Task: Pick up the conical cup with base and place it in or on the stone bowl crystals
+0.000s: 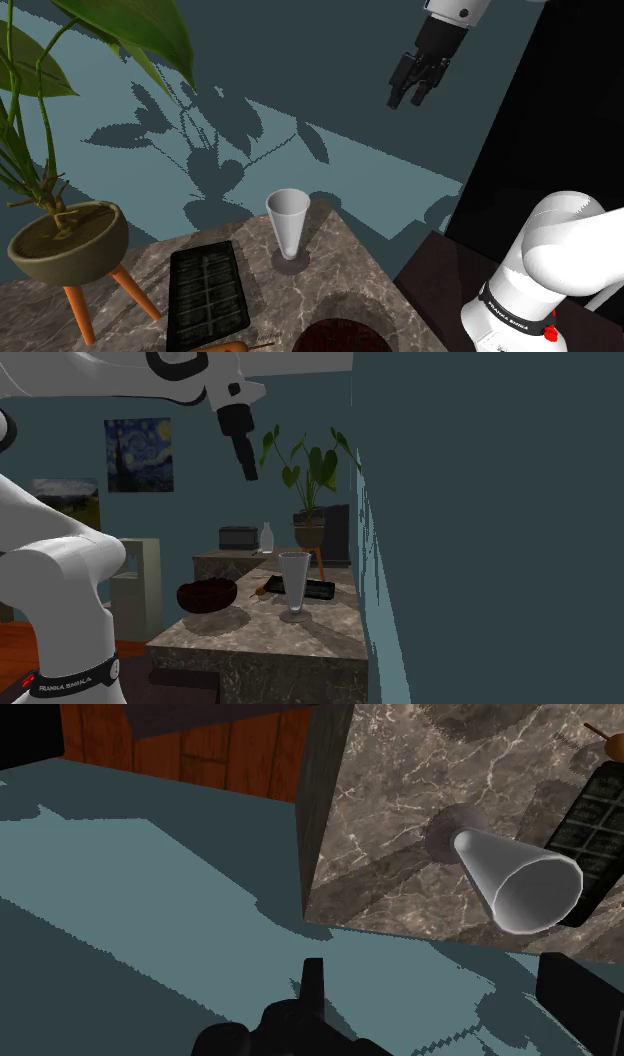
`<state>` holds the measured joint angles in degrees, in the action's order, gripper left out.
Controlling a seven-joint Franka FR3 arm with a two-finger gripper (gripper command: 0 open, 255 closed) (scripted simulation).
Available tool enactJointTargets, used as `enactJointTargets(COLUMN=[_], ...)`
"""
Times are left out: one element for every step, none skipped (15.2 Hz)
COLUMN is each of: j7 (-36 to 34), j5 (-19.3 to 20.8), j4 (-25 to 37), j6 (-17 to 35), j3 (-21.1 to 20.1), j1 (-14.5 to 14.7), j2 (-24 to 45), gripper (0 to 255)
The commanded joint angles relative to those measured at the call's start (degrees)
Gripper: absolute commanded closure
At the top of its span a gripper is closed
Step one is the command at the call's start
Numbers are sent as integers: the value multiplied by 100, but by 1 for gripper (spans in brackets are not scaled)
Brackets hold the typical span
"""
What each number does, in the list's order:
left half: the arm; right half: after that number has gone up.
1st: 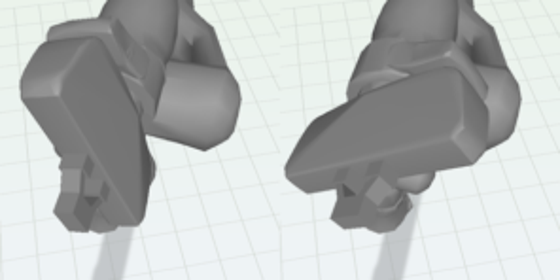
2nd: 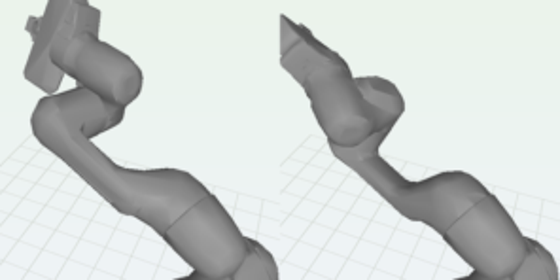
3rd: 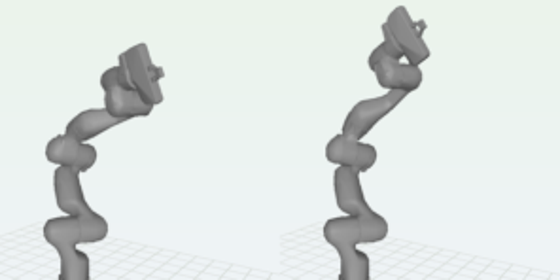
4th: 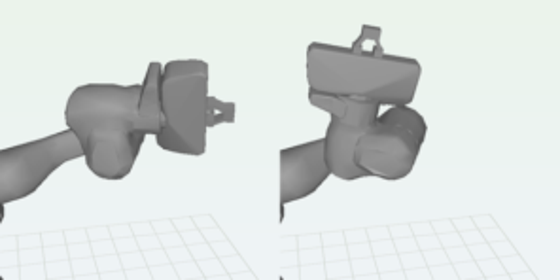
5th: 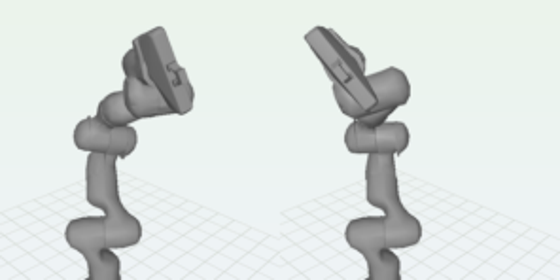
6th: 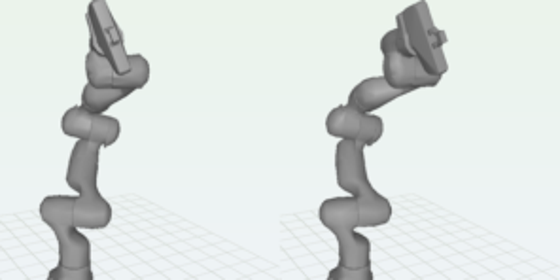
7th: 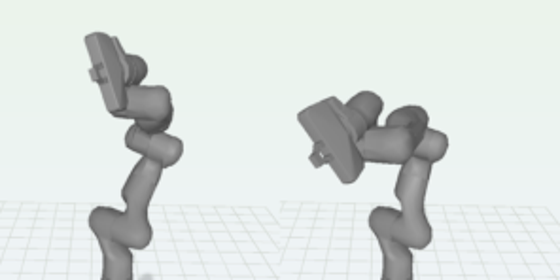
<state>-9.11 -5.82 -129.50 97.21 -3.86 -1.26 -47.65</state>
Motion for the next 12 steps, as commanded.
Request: enactJointTargets(j7=[0,-24,-47,-69,-91,-112,-133,-153,-172,-191,-210,-229], j5=[0,-46,-91,-136,-180,-223,-265,-307,-347,-386,-423,-458], j4=[0,-70,-135,-193,-245,-291,-331,-365,-392,-413,-427,-435], j6=[0,143,286,429,572,715,858,1000,1141,1282,1422,1560], j3=[0,-50,-101,-152,-204,-256,-308,-360,-414,-466,-519,-573], j1=[0,25,50,76,102,128,154,179,204,229,253,277], j2=[0,103,213,328,449,575,707,845,987,1135,1288,1446], gripper=[0,0,0,0,0,0,0,0,0,0,0,0])
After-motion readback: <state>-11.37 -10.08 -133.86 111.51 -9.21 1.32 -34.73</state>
